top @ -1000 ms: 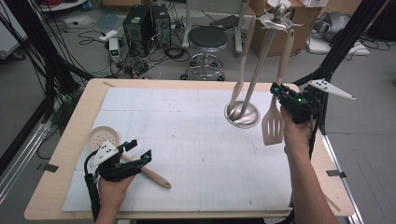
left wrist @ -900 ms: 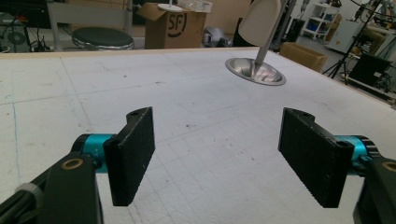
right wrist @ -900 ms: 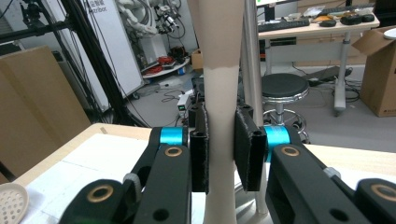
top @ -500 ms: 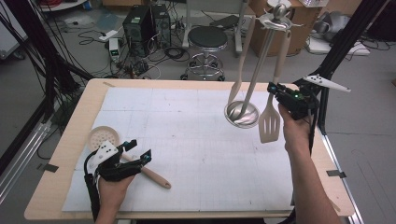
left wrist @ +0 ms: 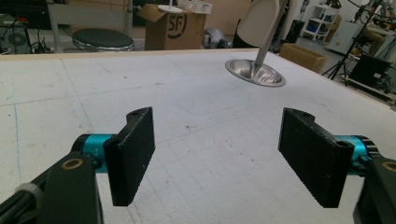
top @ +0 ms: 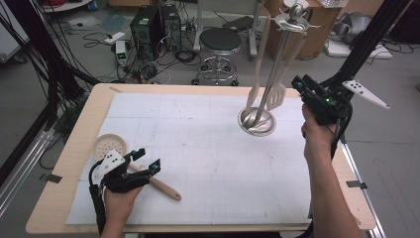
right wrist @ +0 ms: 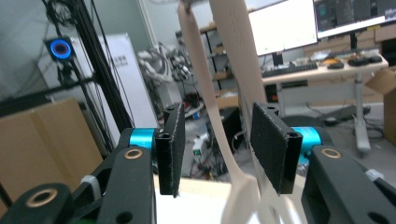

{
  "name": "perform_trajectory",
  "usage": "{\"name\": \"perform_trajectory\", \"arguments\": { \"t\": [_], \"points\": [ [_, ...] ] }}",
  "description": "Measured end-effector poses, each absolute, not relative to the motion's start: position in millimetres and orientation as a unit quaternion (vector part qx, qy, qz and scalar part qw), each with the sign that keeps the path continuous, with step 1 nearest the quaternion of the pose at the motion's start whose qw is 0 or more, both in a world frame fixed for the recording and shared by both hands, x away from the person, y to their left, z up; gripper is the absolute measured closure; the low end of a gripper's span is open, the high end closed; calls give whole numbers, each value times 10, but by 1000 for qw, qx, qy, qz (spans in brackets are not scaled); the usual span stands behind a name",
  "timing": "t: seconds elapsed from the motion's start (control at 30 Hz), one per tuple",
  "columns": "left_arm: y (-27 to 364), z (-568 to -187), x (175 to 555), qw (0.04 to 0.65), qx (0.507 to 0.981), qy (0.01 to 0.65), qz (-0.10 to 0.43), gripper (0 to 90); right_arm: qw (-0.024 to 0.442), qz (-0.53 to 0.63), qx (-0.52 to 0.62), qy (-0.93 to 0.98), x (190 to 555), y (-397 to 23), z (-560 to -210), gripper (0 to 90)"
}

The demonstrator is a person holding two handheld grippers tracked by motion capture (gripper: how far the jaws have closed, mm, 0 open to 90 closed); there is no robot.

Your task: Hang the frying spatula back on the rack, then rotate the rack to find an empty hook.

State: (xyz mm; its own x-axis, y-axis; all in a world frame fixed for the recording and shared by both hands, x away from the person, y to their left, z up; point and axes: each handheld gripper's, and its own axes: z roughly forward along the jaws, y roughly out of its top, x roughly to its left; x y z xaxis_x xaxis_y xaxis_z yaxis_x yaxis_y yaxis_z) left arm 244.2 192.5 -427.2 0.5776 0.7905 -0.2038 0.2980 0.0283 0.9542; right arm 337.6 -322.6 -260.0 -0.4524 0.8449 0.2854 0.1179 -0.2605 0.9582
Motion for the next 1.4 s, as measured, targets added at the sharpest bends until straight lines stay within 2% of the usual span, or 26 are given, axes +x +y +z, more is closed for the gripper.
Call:
{"name": "perform_trajectory", "arguments": {
  "t": [0.4, 0.63, 0.67, 0.8, 0.93, 1.2, 1.4],
  "points": [
    [1938, -4272, 2444, 590, 663, 410, 210, 277, 283, 706, 435, 482, 3527, -3285, -2358, 600],
    [1955, -4278, 2449, 591, 662, 412, 209, 277, 280, 723, 440, 453, 3605, -3351, -2373, 647],
    [1956, -4277, 2449, 592, 660, 412, 209, 277, 278, 726, 441, 448, 3616, -3358, -2379, 660],
    [1946, -4271, 2444, 591, 662, 411, 210, 277, 281, 739, 433, 432, 3652, -3346, -2393, 809],
    [1939, -4265, 2437, 592, 662, 410, 210, 277, 280, 745, 429, 428, 3707, -3305, -2365, 874],
    [1956, -4263, 2436, 593, 661, 410, 210, 277, 290, 739, 435, 425, 3852, -3292, -2260, 897],
    [1964, -4263, 2433, 594, 659, 412, 211, 277, 275, 738, 446, 426, 4003, -3276, -2266, 900]
  ]
}}
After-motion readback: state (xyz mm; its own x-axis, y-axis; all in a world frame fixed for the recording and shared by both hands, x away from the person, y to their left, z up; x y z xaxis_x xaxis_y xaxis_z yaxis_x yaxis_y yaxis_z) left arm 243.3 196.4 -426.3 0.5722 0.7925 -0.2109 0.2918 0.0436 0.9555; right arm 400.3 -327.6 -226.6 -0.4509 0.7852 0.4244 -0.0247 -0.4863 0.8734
